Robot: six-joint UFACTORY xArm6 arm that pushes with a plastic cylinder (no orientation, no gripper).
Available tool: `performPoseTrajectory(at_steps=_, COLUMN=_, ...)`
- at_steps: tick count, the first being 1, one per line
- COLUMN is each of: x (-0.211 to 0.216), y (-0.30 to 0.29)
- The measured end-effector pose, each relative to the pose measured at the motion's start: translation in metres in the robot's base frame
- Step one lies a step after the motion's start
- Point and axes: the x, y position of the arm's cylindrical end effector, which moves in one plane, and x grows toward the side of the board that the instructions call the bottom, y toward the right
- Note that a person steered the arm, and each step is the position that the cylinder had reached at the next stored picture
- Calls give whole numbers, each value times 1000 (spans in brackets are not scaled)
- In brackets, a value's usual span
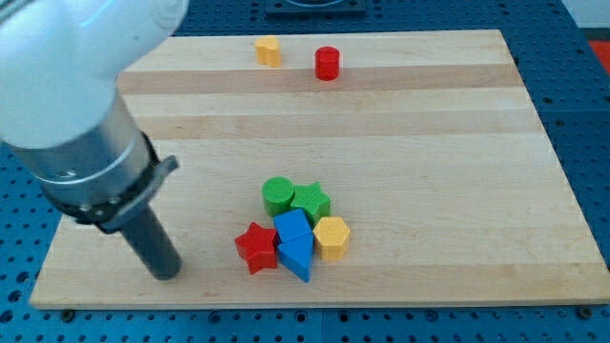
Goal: Move the red star to the top side of the green circle
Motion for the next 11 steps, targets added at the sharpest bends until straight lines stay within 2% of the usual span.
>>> performPoseTrajectory(at_steps=1, x=0, y=27)
performPoseTrajectory(at_steps=2, x=18, y=30)
performPoseTrajectory(at_steps=3, x=26, y=57)
performPoseTrajectory(at_steps=5, x=14, y=97)
performPoseTrajectory(at_steps=7, x=-31, y=74)
performPoseTrajectory(at_steps=9, x=-73, y=10)
performPoseTrajectory(at_steps=11, x=-138, y=39)
